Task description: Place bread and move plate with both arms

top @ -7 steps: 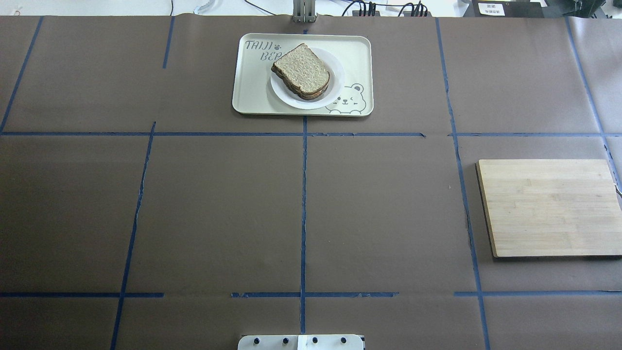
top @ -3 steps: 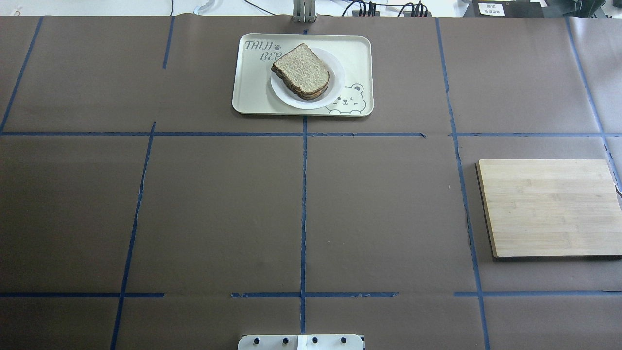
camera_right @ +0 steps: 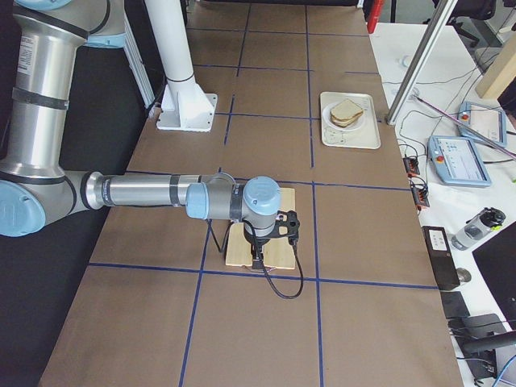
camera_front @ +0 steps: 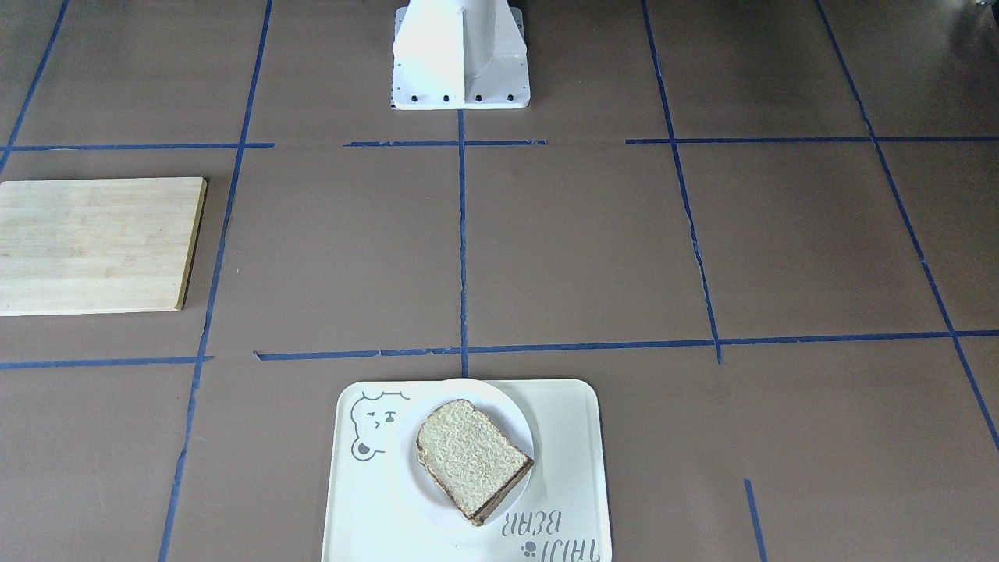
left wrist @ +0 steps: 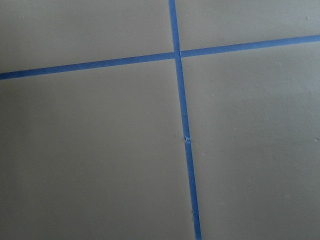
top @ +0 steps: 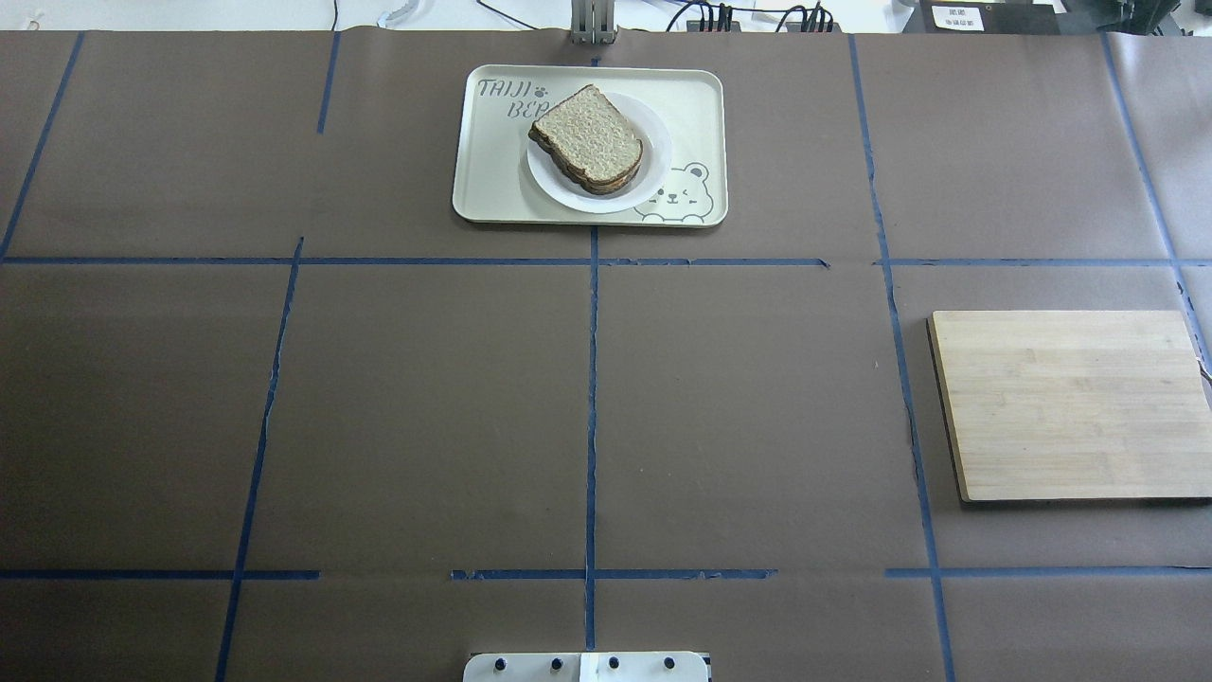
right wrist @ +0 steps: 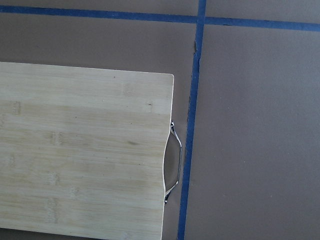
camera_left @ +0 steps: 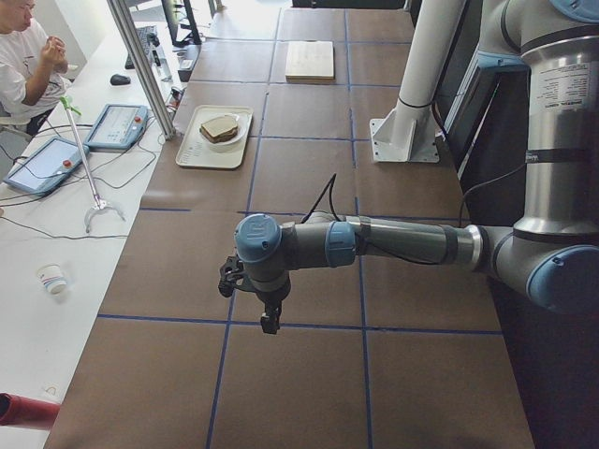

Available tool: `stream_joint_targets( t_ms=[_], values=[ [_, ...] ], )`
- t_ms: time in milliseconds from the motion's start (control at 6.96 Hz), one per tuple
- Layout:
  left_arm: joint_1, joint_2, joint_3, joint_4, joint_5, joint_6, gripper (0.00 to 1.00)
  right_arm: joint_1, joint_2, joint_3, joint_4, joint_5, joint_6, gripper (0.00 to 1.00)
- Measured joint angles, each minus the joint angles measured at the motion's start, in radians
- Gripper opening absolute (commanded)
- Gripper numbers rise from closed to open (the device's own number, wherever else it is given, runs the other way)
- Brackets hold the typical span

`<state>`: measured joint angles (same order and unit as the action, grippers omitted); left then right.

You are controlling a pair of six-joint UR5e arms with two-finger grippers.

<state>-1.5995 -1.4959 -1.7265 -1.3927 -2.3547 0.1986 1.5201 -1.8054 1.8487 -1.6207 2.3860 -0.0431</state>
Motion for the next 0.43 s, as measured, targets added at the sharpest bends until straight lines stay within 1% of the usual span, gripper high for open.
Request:
stream_joint_targets(
  t_ms=[431],
  values=[
    [0.003,-0.004,0.008,-0.001,-0.003,-0.002,1.00,0.000,0.000,0.000,0.002,0.000,0.002,1.00]
  ],
)
